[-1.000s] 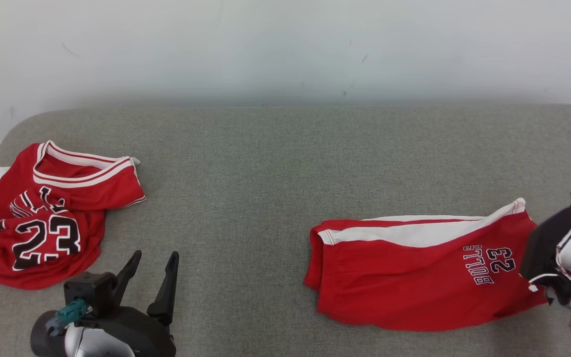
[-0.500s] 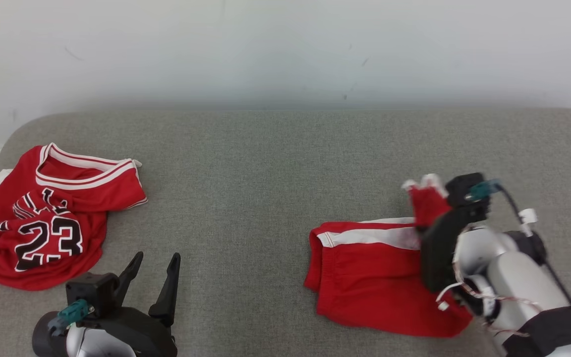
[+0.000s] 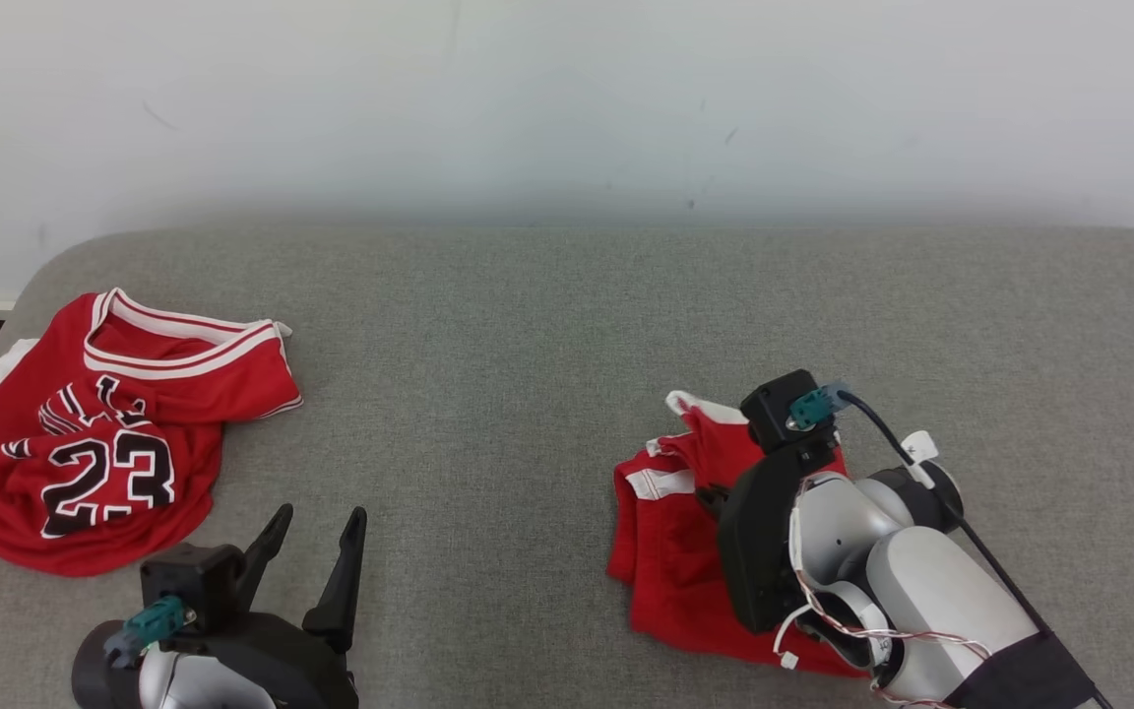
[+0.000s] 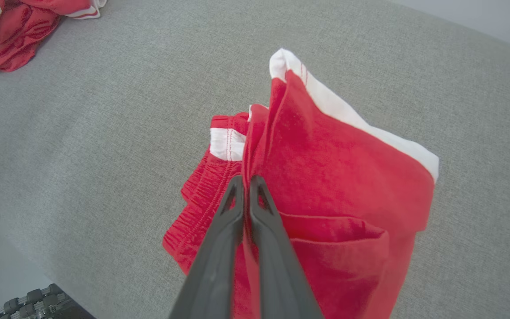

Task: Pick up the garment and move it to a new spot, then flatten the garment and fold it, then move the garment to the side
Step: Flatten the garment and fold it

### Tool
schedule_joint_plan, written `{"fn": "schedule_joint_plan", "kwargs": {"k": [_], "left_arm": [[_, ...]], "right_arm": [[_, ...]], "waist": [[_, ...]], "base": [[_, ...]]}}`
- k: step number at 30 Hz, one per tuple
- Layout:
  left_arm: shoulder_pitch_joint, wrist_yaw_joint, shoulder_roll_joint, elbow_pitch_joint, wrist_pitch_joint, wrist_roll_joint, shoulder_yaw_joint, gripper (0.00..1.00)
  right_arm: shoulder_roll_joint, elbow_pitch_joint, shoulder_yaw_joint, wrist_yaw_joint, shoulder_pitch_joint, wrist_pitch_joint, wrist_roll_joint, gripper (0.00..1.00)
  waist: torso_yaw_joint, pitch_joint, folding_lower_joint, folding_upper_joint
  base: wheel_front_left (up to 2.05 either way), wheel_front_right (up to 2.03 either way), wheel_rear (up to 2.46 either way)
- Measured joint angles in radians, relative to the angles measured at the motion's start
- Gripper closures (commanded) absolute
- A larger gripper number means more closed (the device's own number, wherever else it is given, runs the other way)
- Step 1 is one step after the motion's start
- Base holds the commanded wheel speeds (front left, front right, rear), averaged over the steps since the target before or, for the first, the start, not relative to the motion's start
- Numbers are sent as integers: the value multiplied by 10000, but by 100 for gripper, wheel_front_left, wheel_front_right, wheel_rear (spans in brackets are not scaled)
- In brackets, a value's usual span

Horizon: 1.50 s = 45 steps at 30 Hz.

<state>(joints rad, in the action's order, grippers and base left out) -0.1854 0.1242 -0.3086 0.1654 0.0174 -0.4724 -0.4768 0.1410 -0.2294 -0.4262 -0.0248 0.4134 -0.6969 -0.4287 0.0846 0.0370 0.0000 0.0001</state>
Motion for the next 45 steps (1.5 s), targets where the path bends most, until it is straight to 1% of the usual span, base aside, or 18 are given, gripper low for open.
{"fn": "schedule_joint_plan", "kwargs": {"k": [3,8,9,10,11,12,13,14,15,17,20,25,26,27,31,33,39,45], "left_arm": [[16,0,0,2,-6,0,-8,0],[129,-8,6,-56,-8,0,-81,0],[157,-8,6,-56,-8,0,-84,0],[164,-8,4,-56,-8,0,-84,0],[164,-8,0,-56,-10,0,-82,0],[164,-8,2,-59,-38,0,-82,0],[164,-8,0,-59,-38,0,-82,0],[164,-8,-2,-61,-38,0,-81,0],[164,-8,-6,-63,-38,0,-77,0],[167,-8,-12,-71,-40,0,-73,0],[167,-8,-21,-105,-40,0,-69,0],[167,-8,-31,-128,-52,0,-67,0],[167,-8,-29,-140,-52,0,-63,0],[169,-8,-36,-144,-52,0,-40,0],[188,-8,-56,-192,-52,-2,36,0],[192,-8,-56,-234,-52,-2,48,0],[198,-8,-67,-320,-52,-2,98,0],[160,-6,-42,-324,-81,6,58,0]], "right_arm": [[-128,98,-104,46,-1,-190,0,100],[-102,134,-151,-29,-43,-481,2,100],[-115,151,-171,-31,-79,-527,2,97],[-125,190,-186,-29,-140,-525,0,55],[-140,219,-198,-29,-180,-531,-2,33],[-153,268,-198,-29,-180,-571,-12,38],[-165,343,-192,-29,-176,-602,-29,26],[-194,395,-182,-27,-174,-600,-61,22],[-255,420,-148,-35,-173,-596,-109,0],[-410,487,36,-184,-136,-408,-155,0],[-499,702,295,-282,3,-138,-449,0],[-472,976,621,-387,111,27,-470,0],[-385,995,654,-445,91,15,-430,0],[-23,1009,723,-483,2,-25,-270,0],[828,984,1106,-652,-377,-140,140,0],[1101,989,1258,-723,-642,-161,259,0],[1198,1011,1613,-792,-1133,-136,249,0],[1218,677,1958,-823,-1419,35,238,0]], "waist": [[18,-19,0,0],[89,-51,0,-1],[97,-51,0,-1],[105,-51,0,0],[111,-53,0,0],[118,-55,0,0],[124,-58,0,0],[130,-61,0,0],[134,-64,0,0],[140,-67,0,0],[146,-61,0,0],[146,-49,0,0],[143,-46,0,0],[131,-41,0,0],[73,-8,0,0],[42,28,0,0],[-76,200,0,0],[-103,335,0,0]], "base": [[0,0,0],[0,0,0],[0,0,0],[0,0,0],[0,0,0],[0,0,0],[0,0,0],[0,0,0],[0,0,0],[0,0,0],[0,0,0],[0,0,0],[0,0,0],[0,0,0],[0,0,0],[0,0,0],[0,0,0],[0,0,0]]}}
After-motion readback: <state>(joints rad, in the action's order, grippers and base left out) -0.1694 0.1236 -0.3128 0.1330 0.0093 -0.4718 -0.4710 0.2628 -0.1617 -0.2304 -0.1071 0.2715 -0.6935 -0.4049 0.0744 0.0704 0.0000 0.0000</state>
